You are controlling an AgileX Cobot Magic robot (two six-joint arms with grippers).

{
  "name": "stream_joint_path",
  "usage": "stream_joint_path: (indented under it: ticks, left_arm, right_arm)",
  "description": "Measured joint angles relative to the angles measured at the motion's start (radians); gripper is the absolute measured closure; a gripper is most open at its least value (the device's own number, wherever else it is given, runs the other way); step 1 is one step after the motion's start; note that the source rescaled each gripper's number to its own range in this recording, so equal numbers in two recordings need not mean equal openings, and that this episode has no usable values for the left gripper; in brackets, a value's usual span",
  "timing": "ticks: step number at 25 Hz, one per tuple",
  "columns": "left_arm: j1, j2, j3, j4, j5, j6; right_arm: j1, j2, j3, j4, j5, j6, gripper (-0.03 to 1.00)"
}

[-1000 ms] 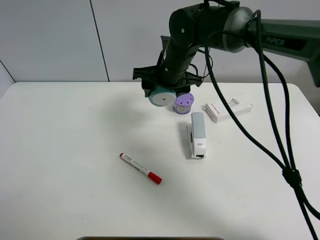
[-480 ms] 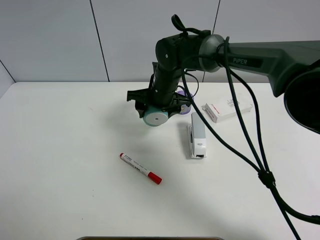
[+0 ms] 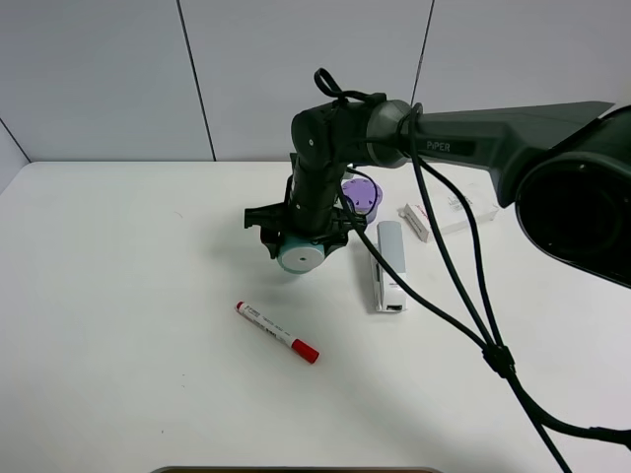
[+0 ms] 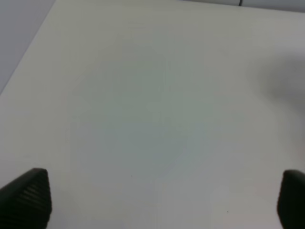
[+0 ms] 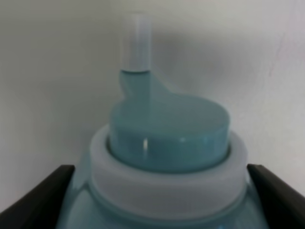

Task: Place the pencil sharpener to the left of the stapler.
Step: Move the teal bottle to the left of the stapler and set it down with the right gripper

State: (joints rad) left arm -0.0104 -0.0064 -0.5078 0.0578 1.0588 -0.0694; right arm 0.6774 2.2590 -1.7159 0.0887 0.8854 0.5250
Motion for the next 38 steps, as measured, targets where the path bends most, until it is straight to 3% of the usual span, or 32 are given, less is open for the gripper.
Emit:
stream_joint_path:
  ticks: [38]
  left_arm:
    - [0.0,0.0,0.0,0.0,0.0,0.0]
  right_arm:
    - [0.001,0.069,-0.008,-0.008,-0.008,-0.004,0.93]
